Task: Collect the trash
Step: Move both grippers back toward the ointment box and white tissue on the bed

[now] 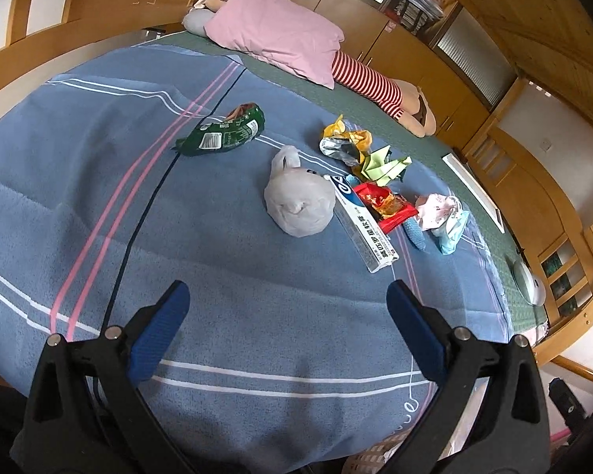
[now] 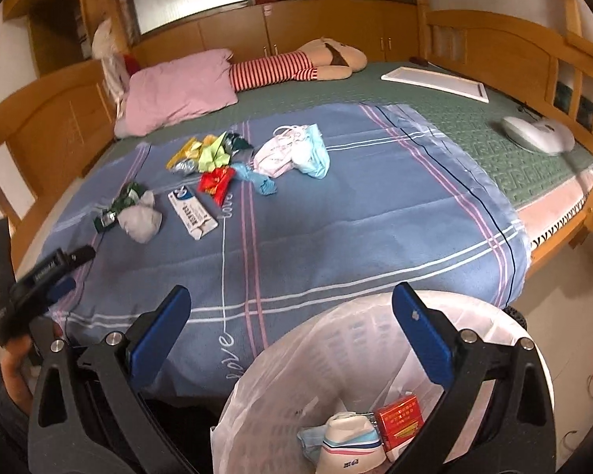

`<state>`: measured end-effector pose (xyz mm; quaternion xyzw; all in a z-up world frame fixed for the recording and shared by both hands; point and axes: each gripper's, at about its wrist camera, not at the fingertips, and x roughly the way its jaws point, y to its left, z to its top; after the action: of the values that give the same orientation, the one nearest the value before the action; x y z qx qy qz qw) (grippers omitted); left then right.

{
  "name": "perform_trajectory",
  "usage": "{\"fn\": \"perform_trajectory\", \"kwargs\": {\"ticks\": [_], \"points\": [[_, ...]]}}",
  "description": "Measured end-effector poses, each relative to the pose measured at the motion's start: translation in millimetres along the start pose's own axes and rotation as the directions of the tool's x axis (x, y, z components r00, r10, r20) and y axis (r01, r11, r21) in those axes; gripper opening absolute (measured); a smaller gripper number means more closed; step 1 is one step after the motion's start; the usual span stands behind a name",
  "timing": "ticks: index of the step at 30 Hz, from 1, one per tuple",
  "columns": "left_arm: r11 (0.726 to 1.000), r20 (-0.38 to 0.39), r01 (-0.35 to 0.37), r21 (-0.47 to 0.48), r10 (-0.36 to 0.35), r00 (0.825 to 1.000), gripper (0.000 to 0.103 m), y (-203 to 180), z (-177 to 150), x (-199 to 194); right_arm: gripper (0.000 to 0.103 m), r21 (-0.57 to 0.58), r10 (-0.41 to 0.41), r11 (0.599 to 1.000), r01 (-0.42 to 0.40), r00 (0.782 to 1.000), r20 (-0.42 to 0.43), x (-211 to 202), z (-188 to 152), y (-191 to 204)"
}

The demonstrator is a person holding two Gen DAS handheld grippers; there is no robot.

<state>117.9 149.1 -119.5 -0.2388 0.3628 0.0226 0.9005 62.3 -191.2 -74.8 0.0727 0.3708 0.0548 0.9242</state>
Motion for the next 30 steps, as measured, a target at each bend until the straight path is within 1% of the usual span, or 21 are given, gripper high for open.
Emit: {"fn": "perform_trajectory", "kwargs": {"ticks": [3, 5, 7, 8, 10, 12, 15, 18, 22, 24, 25, 26, 27, 30], "points": [[1.000, 0.001, -0.001, 0.000, 0.001, 1.000, 0.099, -0.3, -0.7, -0.1, 0.099, -0.019, 0.012, 1.000, -0.013, 1.000, -0.018, 2.0, -2.7, 5.0], [1.000, 0.001, -0.002, -0.001, 0.002, 1.000, 0.099, -0.4, -0.8, -0.1, 0.093, -0.025, 0.028, 0.999, -0.028, 0.999, -0.028, 3.7, -3.5, 7.2], [1.000, 0.002, -0.002, -0.003, 0.002, 1.000, 0.099, -0.3, -1.2, -0.8, 0.078, -0.035, 0.048, 0.998, -0.050, 0.998, -0.048, 7.4, -4.0, 11.5], [1.000, 0.003, -0.003, -0.004, 0.003, 1.000, 0.099, -0.3, -1.4, -1.2, 0.073, -0.039, 0.055, 0.998, -0.057, 0.997, -0.060, 10.2, -4.7, 14.7], [1.000, 0.004, -0.008, -0.007, 0.008, 1.000, 0.099, -0.2, -1.7, -1.8, 0.056, -0.044, 0.072, 0.996, -0.075, 0.994, -0.077, 15.7, -4.8, 21.8], [1.000, 0.003, -0.011, -0.014, 0.011, 1.000, 0.099, 0.9, -1.7, -2.1, 0.047, -0.047, 0.096, 0.994, -0.100, 0.992, -0.087, 24.5, -1.5, 31.8], [0.999, 0.009, -0.025, -0.040, 0.025, 1.000, 0.099, 6.2, -1.1, -3.9, 0.045, -0.027, 0.121, 0.992, -0.124, 0.989, -0.082, 43.5, 11.7, 47.0], [0.996, 0.040, -0.047, -0.077, 0.051, 0.998, 0.099, 13.4, -0.3, -9.1, 0.045, -0.007, 0.144, 0.989, -0.145, 0.986, -0.086, 70.5, 33.3, 67.0], [0.990, 0.087, -0.040, -0.138, 0.052, 0.995, 0.099, 24.7, 1.9, -17.4, 0.045, -0.038, 0.152, 0.987, -0.158, 0.981, -0.122, 115.7, 64.9, 102.4], [0.985, 0.100, -0.026, -0.170, 0.044, 0.994, 0.099, 30.6, 3.8, -19.5, 0.045, -0.054, 0.137, 0.988, -0.147, 0.978, -0.157, 146.0, 81.0, 121.9], [0.981, 0.108, -0.013, -0.194, 0.035, 0.994, 0.099, 34.8, 4.6, -20.2, 0.047, -0.077, 0.128, 0.987, -0.144, 0.974, -0.189, 167.5, 89.4, 134.9], [0.977, 0.113, -0.002, -0.213, 0.026, 0.993, 0.099, 38.1, 4.7, -20.7, 0.049, -0.101, 0.110, 0.986, -0.133, 0.973, -0.201, 179.7, 92.2, 143.1], [0.972, 0.116, 0.010, -0.233, 0.018, 0.993, 0.099, 41.9, 5.3, -20.9, 0.055, -0.146, 0.075, 0.983, -0.110, 0.972, -0.224, 198.6, 95.7, 154.3], [0.957, 0.128, 0.028, -0.288, 0.010, 0.992, 0.099, 50.8, 6.8, -20.3, 0.057, -0.215, 0.001, 0.974, -0.065, 0.958, -0.287, 242.1, 95.5, 171.9]]}}
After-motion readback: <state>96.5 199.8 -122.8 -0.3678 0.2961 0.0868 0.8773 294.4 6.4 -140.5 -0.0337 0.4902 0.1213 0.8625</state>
